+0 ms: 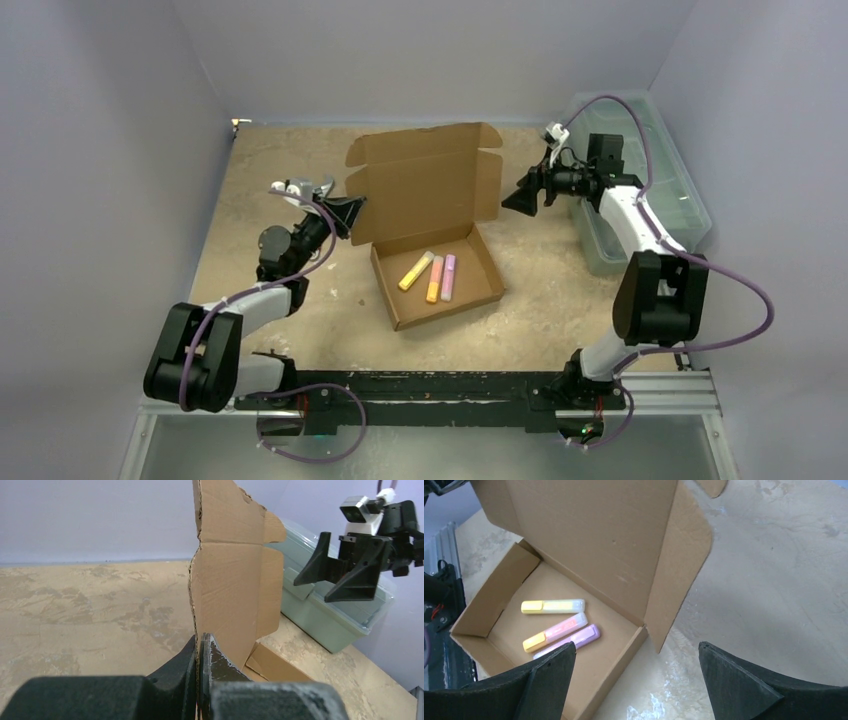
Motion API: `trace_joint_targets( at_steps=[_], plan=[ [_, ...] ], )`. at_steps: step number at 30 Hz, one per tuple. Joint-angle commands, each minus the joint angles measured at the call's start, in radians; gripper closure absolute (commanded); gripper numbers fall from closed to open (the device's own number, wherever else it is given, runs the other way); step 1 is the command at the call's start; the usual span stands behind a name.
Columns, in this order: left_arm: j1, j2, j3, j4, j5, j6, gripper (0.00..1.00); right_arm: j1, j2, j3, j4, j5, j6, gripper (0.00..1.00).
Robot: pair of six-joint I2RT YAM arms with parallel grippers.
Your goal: Fold the paper box
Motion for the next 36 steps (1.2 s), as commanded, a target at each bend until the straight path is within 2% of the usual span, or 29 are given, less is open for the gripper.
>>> trace_joint_targets(
  at_steps=[1,7,15,18,22,25,27,32,36],
  plan=[
    [-0.016,-0.043,-0.008,0.050,0.006,0.046,1.00,0.016,0.035,0.073,0.140,-0.046,0.102,0.07],
    [-0.034,-0.064,-0.009,0.006,0.000,0.081,1.00,0.042,0.151,0.155,0.134,-0.041,0.113,0.17],
    [-0.038,-0.081,-0.008,-0.031,-0.012,0.098,1.00,0.089,0.205,0.177,0.165,-0.055,0.121,0.32],
    [-0.039,-0.080,-0.004,-0.044,-0.018,0.097,1.00,0.097,0.202,0.157,0.201,-0.068,0.125,0.46],
    [-0.039,-0.086,0.000,-0.073,-0.033,0.094,1.00,0.100,0.155,0.083,0.314,-0.062,0.185,0.80],
    [-0.039,-0.091,0.006,-0.093,-0.042,0.077,1.00,0.099,0.086,-0.009,0.435,0.001,0.245,0.95],
    [-0.039,-0.088,0.013,-0.100,-0.043,0.043,0.94,0.099,0.030,-0.086,0.524,0.065,0.287,1.00],
    [-0.035,-0.091,0.047,-0.191,-0.030,-0.056,0.78,0.091,-0.090,-0.173,0.570,0.172,0.256,1.00],
    [-0.009,-0.144,0.093,-0.439,-0.034,-0.117,0.59,0.062,-0.147,-0.196,0.510,0.165,0.167,1.00]
  ],
)
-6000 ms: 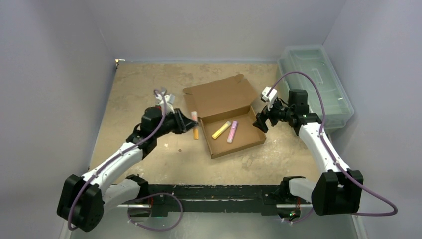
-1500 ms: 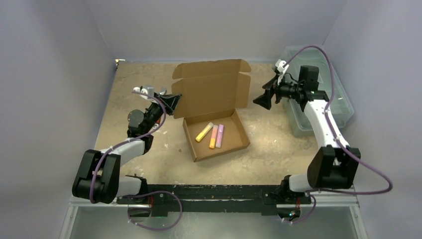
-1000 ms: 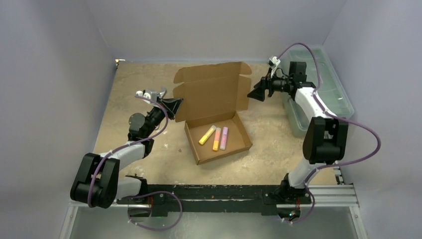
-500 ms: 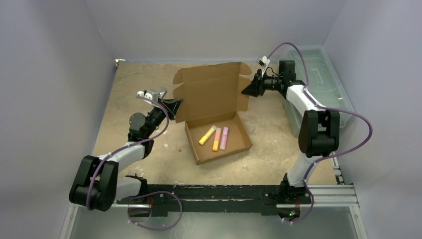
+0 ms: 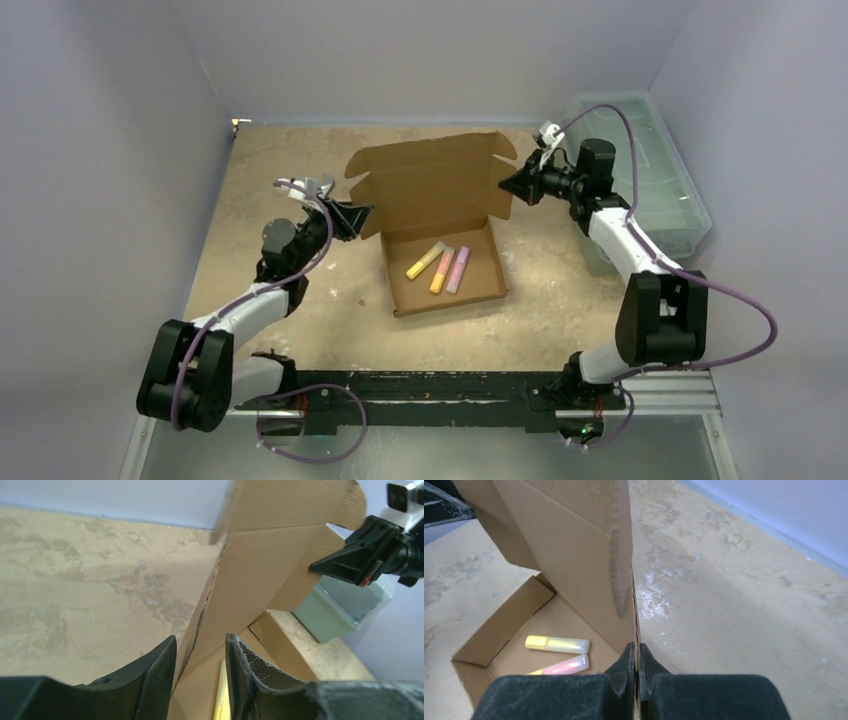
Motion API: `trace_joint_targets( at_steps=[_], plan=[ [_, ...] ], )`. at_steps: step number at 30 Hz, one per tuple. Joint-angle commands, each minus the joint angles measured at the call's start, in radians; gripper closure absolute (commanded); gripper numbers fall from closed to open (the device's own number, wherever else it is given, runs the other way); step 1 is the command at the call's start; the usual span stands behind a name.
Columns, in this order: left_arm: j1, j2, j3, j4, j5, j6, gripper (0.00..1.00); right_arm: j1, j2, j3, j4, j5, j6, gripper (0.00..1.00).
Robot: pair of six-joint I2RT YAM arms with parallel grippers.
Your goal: Fold the paper box
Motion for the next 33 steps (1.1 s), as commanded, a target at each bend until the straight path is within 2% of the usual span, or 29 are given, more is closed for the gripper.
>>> trace_joint_targets(
  at_steps=[1,6,11,13,16,20,25,33],
  plan=[
    [0.027,-0.086,0.073,-0.258,0.006,-0.079,0.57,-0.031,-0.081,-0.022,0.032,0.024,-0.085,1.00],
    [0.043,-0.264,-0.007,-0.341,-0.075,-0.113,0.52,-0.056,-0.090,-0.036,0.008,0.005,-0.123,1.00],
    [0.047,-0.541,-0.046,-0.595,-0.327,-0.091,0.57,-0.070,-0.087,-0.033,-0.012,-0.013,-0.140,1.00],
    [0.048,-0.572,-0.059,-0.640,-0.370,-0.073,0.64,-0.071,-0.084,-0.034,-0.014,-0.024,-0.143,1.00],
    [0.048,-0.477,-0.042,-0.602,-0.384,-0.056,0.73,-0.071,-0.078,-0.033,-0.016,-0.032,-0.147,1.00],
    [0.049,-0.240,-0.028,-0.372,-0.250,-0.063,0.79,-0.073,-0.081,-0.032,-0.023,-0.041,-0.150,1.00],
    [0.049,0.002,0.023,-0.109,-0.117,-0.082,0.80,-0.077,-0.082,-0.034,-0.028,-0.056,-0.158,1.00],
    [0.045,0.256,0.077,0.139,0.044,-0.127,0.80,-0.077,-0.070,-0.033,-0.029,-0.067,-0.159,1.00]
  ],
)
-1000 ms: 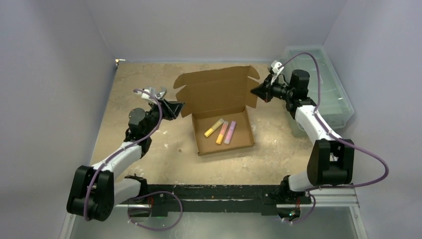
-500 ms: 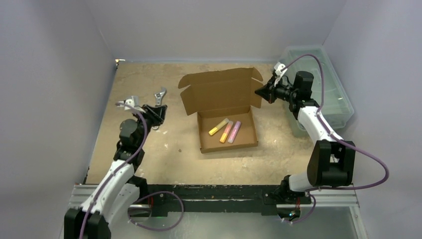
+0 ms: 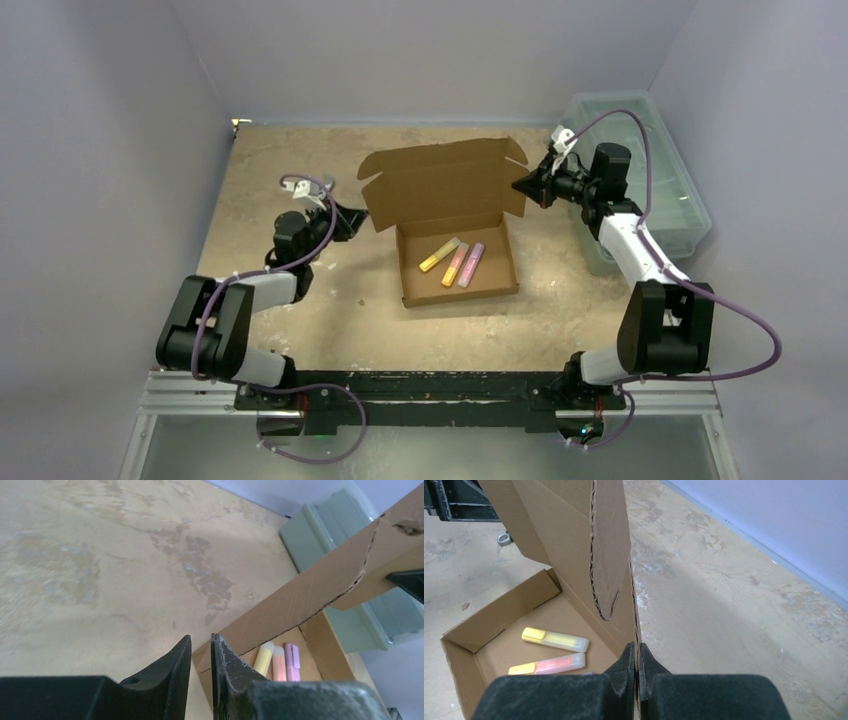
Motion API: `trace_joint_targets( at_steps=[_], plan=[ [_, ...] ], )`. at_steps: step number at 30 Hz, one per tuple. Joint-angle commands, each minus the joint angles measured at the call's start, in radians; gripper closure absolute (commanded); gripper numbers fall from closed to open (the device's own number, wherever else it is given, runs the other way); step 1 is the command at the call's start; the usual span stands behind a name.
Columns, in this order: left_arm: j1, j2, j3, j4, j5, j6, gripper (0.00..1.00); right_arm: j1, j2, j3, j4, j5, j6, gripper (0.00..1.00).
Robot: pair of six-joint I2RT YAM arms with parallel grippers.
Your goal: Fold the paper box
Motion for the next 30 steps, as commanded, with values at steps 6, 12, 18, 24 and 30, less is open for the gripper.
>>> trace_joint_targets(
  at_steps=[6,12,18,24,30],
  plan=[
    [-0.050,0.144,0.095,0.274,0.196,-0.018,0.80,-0.003,0.012,0.006,0.003,-0.045,-0.012,1.00],
    [-0.103,0.133,0.077,0.272,0.205,0.002,0.77,-0.003,0.016,0.009,-0.001,-0.043,-0.012,1.00],
    [-0.106,0.122,0.060,0.221,0.166,0.046,0.74,-0.003,0.025,0.011,-0.004,-0.054,-0.011,1.00],
    [-0.106,0.137,0.125,0.180,0.120,0.142,0.71,-0.003,0.021,0.017,-0.021,-0.064,-0.026,1.00],
    [-0.099,0.221,0.111,0.436,0.211,0.211,0.67,-0.003,0.027,0.022,-0.039,-0.093,-0.048,1.00]
  ],
)
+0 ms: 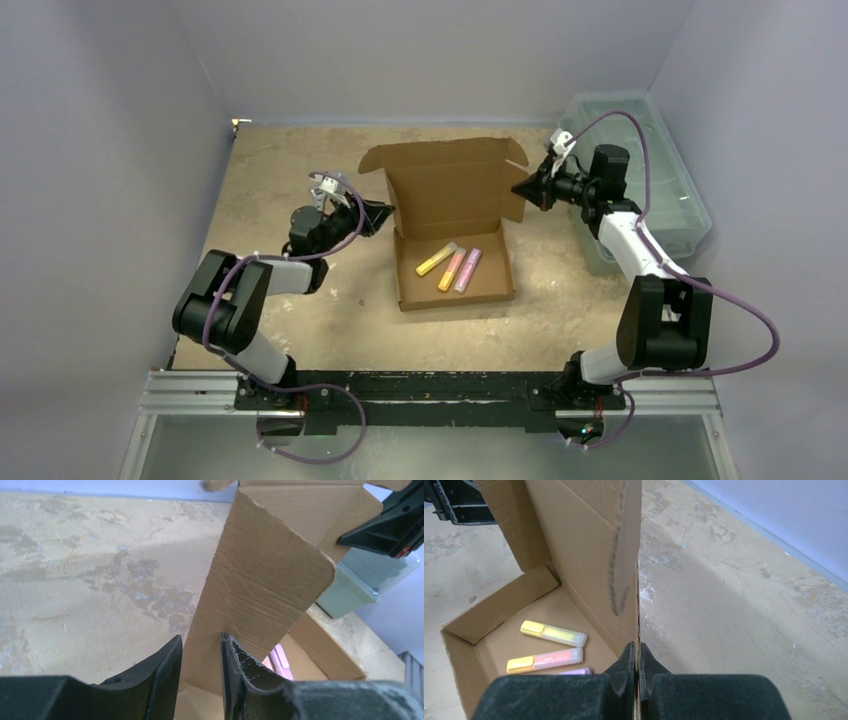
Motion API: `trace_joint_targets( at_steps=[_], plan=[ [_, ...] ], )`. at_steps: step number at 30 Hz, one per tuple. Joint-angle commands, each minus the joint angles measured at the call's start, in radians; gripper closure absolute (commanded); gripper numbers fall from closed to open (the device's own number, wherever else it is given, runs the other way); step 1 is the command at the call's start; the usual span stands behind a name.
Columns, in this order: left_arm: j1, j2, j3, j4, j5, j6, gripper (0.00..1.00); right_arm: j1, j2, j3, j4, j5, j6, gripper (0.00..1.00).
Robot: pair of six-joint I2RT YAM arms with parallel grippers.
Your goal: Fold the paper box
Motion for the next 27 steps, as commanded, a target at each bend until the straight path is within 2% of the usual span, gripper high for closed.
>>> trace_joint_targets(
  at_steps=[1,2,4,9,11,15,19,24,27],
  plan=[
    [0.002,0.081,0.024,0.277,0.102,0.086,0.65,0.001,0.001,0.023,-0.019,-0.067,-0.035,1.00],
    [0.004,0.101,0.022,0.330,0.128,0.086,0.55,0.001,0.001,0.025,-0.022,-0.070,-0.040,1.00],
    [0.008,0.132,0.017,0.415,0.161,0.086,0.43,0.001,0.000,0.028,-0.031,-0.074,-0.050,1.00],
    [0.025,0.203,0.041,0.527,0.233,0.054,0.43,0.001,0.001,0.033,-0.033,-0.092,-0.069,1.00],
    [0.027,0.234,0.070,0.549,0.271,0.020,0.46,0.001,0.005,0.034,-0.033,-0.099,-0.072,1.00],
    [0.027,0.300,0.118,0.604,0.305,-0.061,0.60,0.001,0.014,0.041,-0.067,-0.104,-0.084,1.00],
    [0.027,0.316,0.111,0.601,0.282,-0.050,0.67,0.001,0.019,0.046,-0.074,-0.108,-0.088,1.00],
    [0.026,0.318,0.124,0.583,0.281,-0.047,0.86,0.001,0.028,0.050,-0.079,-0.112,-0.087,1.00],
    [0.024,0.313,0.129,0.576,0.283,-0.045,0.91,0.001,0.033,0.054,-0.085,-0.112,-0.090,1.00]
  ],
)
